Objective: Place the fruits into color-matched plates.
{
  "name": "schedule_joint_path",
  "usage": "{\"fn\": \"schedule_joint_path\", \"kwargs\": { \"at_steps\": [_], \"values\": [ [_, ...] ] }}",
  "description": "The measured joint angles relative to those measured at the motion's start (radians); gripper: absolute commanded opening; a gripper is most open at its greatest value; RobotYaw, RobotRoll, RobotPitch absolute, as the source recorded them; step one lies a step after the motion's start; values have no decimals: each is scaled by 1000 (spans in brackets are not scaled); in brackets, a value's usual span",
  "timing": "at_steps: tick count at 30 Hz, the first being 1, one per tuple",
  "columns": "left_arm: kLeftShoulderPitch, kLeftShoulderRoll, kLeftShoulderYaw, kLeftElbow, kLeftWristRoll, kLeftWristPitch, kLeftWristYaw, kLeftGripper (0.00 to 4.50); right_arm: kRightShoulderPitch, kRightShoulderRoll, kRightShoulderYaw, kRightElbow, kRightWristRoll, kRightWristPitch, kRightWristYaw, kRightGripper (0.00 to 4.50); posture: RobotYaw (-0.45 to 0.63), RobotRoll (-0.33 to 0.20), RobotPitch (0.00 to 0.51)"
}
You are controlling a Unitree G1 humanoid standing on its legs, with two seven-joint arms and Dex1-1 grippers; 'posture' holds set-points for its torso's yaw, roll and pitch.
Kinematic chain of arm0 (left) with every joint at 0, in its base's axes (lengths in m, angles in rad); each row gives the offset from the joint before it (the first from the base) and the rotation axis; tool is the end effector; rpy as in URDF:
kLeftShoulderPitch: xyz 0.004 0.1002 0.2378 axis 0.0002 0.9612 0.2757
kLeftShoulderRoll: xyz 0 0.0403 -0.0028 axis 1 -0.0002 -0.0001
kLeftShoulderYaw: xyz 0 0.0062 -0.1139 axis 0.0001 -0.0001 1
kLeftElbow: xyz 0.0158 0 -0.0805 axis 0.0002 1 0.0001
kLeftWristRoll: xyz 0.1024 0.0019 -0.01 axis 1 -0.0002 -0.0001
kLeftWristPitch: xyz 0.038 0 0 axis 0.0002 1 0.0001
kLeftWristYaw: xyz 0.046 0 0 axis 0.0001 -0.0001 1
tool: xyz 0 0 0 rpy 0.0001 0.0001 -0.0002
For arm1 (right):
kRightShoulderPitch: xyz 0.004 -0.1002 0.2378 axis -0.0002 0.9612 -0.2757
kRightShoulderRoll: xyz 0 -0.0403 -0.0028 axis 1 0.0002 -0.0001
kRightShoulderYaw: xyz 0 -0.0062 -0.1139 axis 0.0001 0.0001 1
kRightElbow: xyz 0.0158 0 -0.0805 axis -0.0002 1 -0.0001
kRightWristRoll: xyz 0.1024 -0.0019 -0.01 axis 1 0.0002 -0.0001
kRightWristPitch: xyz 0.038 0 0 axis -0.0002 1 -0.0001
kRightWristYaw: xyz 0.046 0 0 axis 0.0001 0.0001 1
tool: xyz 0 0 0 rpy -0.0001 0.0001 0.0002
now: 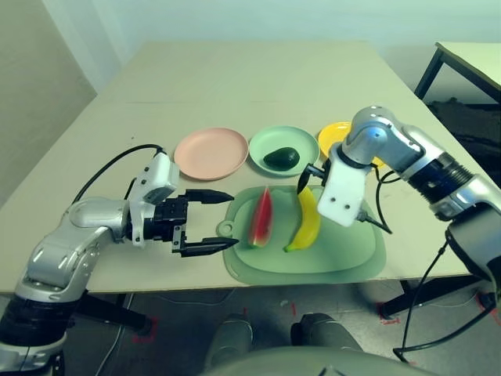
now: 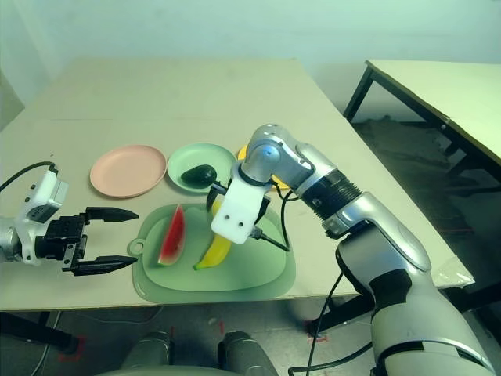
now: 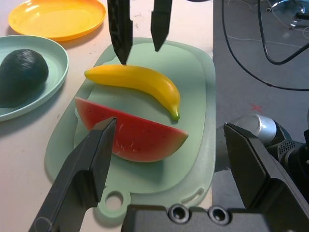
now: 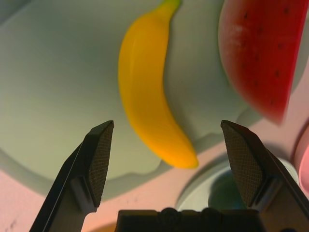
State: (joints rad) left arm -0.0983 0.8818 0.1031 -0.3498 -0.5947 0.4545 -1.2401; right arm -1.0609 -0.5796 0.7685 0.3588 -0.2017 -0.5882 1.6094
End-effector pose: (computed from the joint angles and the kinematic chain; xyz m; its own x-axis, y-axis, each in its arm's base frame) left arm 0.2118 0.2672 0.1672 0.2274 -0.9191 -0.3216 0.9738 0.2170 0.0685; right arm 0.3165 -0.0952 0.2133 -0.0437 0.2872 -0.9569 -0.3149 -0.9129 -0.2596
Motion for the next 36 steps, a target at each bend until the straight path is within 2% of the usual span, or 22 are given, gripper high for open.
{"fn": "schedule_joint_path", "kwargs": {
  "at_steps": [4, 12, 17, 19, 21, 26, 30, 36],
  "values": [
    [-2, 0, 0, -3, 0, 0, 5, 4500, 22, 21, 7, 19, -36, -12, -3, 4476, 91, 0, 27],
    [11, 7, 12, -46, -5, 5, 33, 4500, 46, 84, 41, 198, -173, -97, -77, 4476, 111, 0, 33],
    [43, 13, 23, -50, -5, 5, 45, 4500, 41, 94, 37, 253, -201, -120, -88, 2884, 106, 0, 35],
    [46, 13, 28, -51, -5, 5, 47, 4500, 41, 85, 37, 266, -202, -127, -82, 2095, 101, 0, 34],
    [47, 13, 30, -51, -4, 3, 48, 4500, 41, 72, 34, 273, -197, -130, -70, 1654, 96, 0, 31],
    [46, 8, 30, -43, -3, 0, 51, 4500, 16, 41, 14, 325, -185, -114, -37, 1654, 79, 0, 28],
    [26, -18, 31, -34, -4, -19, 56, 4500, -108, 38, -20, 481, -205, -104, -88, 1654, 76, 0, 27],
    [-12, -56, 32, -30, -9, -19, 83, 4500, -313, 56, -48, 802, -303, -26, -303, 1654, 67, 0, 26]
  ]
}}
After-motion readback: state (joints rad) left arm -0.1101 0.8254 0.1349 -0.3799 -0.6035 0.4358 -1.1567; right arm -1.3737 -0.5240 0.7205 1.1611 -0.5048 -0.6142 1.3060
